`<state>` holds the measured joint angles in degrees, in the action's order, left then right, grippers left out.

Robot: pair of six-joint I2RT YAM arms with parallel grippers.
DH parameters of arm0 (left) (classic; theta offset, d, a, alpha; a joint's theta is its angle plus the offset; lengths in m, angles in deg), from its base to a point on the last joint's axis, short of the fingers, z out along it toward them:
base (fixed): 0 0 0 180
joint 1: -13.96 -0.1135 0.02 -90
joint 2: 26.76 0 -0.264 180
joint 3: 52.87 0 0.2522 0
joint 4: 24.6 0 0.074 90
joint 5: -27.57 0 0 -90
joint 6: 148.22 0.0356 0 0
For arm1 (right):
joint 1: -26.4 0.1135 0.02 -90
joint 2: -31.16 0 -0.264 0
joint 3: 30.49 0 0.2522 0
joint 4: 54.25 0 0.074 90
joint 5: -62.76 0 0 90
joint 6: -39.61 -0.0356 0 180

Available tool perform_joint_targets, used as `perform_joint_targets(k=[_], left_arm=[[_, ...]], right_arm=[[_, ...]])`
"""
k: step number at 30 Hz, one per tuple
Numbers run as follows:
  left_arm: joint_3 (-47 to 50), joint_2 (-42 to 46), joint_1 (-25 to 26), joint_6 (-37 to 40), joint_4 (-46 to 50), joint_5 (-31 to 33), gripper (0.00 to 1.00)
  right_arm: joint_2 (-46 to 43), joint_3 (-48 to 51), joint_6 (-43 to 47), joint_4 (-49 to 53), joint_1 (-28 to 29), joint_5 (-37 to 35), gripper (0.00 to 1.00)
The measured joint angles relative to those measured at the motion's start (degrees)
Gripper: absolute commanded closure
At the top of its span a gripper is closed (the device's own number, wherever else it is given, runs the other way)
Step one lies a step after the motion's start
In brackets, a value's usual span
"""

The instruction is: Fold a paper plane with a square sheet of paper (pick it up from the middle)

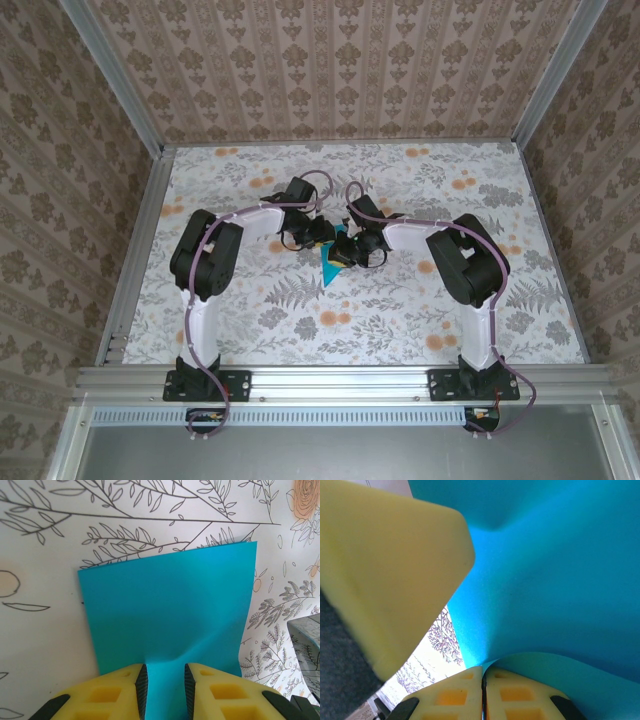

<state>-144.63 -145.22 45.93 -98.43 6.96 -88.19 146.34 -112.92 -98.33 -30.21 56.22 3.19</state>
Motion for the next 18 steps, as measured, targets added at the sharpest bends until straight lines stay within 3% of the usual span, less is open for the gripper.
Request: perform_joint_targets(k=[18], left_arm=[[-0.04, 0.0, 0.0, 0.0, 0.15, 0.07, 0.7]], right_arm=[[0.7, 0.0, 0.0, -0.24, 0.0, 0.04, 0.9]])
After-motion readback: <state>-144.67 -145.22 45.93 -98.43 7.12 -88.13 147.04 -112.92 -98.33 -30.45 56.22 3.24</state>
